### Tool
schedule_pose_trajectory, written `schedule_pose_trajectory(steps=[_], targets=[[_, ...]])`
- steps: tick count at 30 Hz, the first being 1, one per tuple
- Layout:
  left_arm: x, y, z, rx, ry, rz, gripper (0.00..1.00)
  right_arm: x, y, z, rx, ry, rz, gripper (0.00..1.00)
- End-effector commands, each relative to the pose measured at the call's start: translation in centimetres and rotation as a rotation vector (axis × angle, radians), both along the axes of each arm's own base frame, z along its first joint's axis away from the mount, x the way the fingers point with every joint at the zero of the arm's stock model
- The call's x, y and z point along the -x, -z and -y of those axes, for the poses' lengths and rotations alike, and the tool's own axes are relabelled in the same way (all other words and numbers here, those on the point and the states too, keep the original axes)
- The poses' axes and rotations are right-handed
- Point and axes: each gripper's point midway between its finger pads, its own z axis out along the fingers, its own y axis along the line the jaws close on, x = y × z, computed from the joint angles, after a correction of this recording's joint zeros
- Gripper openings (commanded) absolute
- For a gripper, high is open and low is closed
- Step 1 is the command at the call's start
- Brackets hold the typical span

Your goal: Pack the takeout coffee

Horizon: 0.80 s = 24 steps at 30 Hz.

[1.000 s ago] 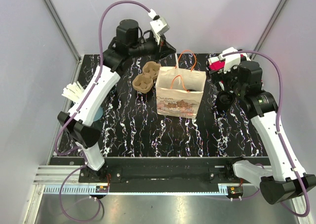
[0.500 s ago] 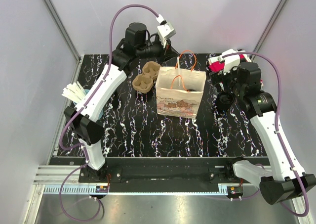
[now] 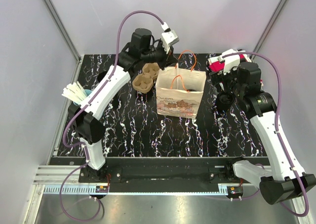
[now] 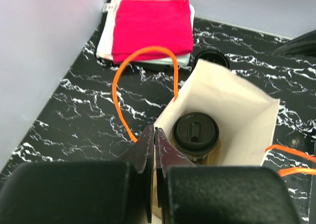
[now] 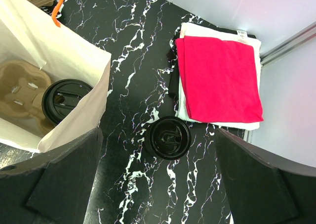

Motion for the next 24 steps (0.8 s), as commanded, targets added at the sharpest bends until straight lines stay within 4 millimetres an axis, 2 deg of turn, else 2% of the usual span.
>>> schedule_pose_trajectory(steps=[1,3,4,5,10,11,13,14,16,17,19,20,21,23,24], targets=[[0.3,0.0,-0.5,-0.016,-0.01,0.042,0.0,0.0,-1.4,-0.3,-0.03,-0.017,0.054,1.0],[0.7,-0.1,-0.7,-0.014,-0.006,0.04,0.02,-0.1,-1.4,-0.4,-0.031,-0.019,0.055,1.0],[1.0,0.5,-0.8,-0.022,-0.002,0.028,0.05,-0.1,-1.4,-0.4,-0.032,-0.019,0.052,1.0],[1.4,0.3,-0.9,-0.018,0.005,0.029,0.13,-0.2,-1.4,-0.4,-0.032,-0.019,0.053,1.0],[3.1,0.7,-1.9,-0.038,0.021,0.023,0.17,-0.1,-1.5,-0.4,-0.035,-0.02,0.053,1.0],[3.7,-0.1,-2.3,-0.033,0.02,0.036,0.18,-0.2,-1.5,-0.5,-0.035,-0.021,0.054,1.0],[4.4,0.3,-2.9,-0.045,0.021,0.033,0.21,-0.2,-1.5,-0.5,-0.037,-0.024,0.052,1.0],[5.0,-0.4,-3.4,-0.041,0.019,0.048,0.23,-0.2,-1.4,-0.5,-0.039,-0.023,0.051,1.0],[5.5,-0.2,-3.9,-0.055,0.013,0.053,0.3,-0.2,-1.5,-0.7,-0.041,-0.029,0.052,1.0],[5.9,-0.8,-4.4,-0.055,0.002,0.071,0.33,-0.3,-1.4,-0.7,-0.041,-0.032,0.05,1.0],[6.0,-0.8,-5.4,-0.068,-0.031,0.08,0.47,-0.3,-1.4,-0.7,-0.042,-0.03,0.05,1.0],[6.2,-1.6,-6.2,-0.061,-0.049,0.099,0.52,-0.2,-1.3,-0.7,-0.041,-0.03,0.047,1.0],[6.3,-1.6,-6.6,-0.065,-0.064,0.095,0.68,-0.2,-1.3,-0.7,-0.042,-0.031,0.047,1.0],[6.4,-2.7,-8.4,-0.062,-0.121,0.122,0.83,-0.1,-1.1,-0.7,-0.04,-0.033,0.041,1.0],[6.4,-2.5,-9.0,-0.062,-0.138,0.115,0.95,0.0,-0.9,-0.7,-0.036,-0.037,0.035,1.0]])
